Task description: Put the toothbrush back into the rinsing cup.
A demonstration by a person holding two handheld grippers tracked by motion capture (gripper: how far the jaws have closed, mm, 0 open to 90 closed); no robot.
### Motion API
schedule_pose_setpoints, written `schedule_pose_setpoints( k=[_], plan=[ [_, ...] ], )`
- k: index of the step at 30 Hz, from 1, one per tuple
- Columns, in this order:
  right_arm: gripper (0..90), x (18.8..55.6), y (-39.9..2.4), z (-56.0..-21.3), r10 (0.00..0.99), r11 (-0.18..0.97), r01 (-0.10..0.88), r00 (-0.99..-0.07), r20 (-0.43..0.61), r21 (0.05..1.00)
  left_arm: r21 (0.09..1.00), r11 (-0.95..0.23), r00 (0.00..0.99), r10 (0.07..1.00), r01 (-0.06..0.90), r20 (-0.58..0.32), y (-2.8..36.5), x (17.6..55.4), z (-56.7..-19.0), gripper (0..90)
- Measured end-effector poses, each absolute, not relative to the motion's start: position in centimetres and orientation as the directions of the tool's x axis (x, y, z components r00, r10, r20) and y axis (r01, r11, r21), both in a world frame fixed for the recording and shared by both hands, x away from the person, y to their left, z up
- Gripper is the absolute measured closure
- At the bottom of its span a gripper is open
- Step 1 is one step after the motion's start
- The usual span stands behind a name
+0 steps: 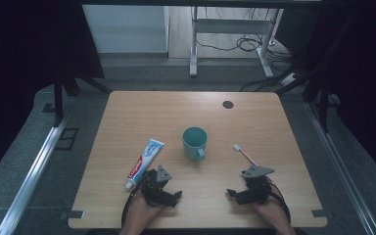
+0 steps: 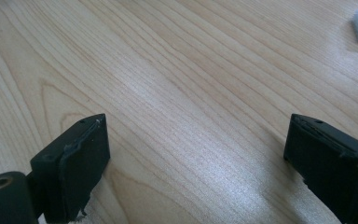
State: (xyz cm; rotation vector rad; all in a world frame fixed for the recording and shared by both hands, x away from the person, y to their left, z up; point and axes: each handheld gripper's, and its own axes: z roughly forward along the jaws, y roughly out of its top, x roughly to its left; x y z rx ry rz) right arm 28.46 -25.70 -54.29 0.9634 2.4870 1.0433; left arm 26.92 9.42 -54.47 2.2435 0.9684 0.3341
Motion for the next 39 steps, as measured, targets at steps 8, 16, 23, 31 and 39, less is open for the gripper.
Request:
schedule_pose_setpoints(
  k=[8, 16, 23, 31, 39],
  plan=[
    [6.6, 28.46, -25.71, -54.29, 0.673, 0.517, 0.473, -0.740, 0.003, 0.713, 0.664, -0.501, 0.688, 0.725, 0.555, -0.028, 9.42, 26.92, -54.45, 0.0],
    [6.6, 28.46, -25.71, -54.29, 0.673, 0.517, 0.473, -0.740, 0.003, 0.713, 0.665, -0.501, 0.689, 0.724, 0.554, -0.028, 9.41, 26.93, -54.47, 0.0],
    [6.6, 28.46, -25.71, -54.29, 0.673, 0.517, 0.474, -0.740, 0.003, 0.713, 0.665, -0.501, 0.689, 0.724, 0.554, -0.029, 9.40, 26.93, -54.47, 0.0],
    [6.7, 28.46, -25.71, -54.28, 0.673, 0.517, 0.474, -0.740, 0.003, 0.713, 0.664, -0.501, 0.689, 0.724, 0.554, -0.028, 9.40, 26.94, -54.46, 0.0],
    [4.0, 28.49, -25.54, -54.28, 0.671, 0.519, 0.478, -0.742, 0.010, 0.709, 0.665, -0.501, 0.689, 0.724, 0.554, -0.028, 9.41, 26.95, -54.47, 0.0]
  ],
)
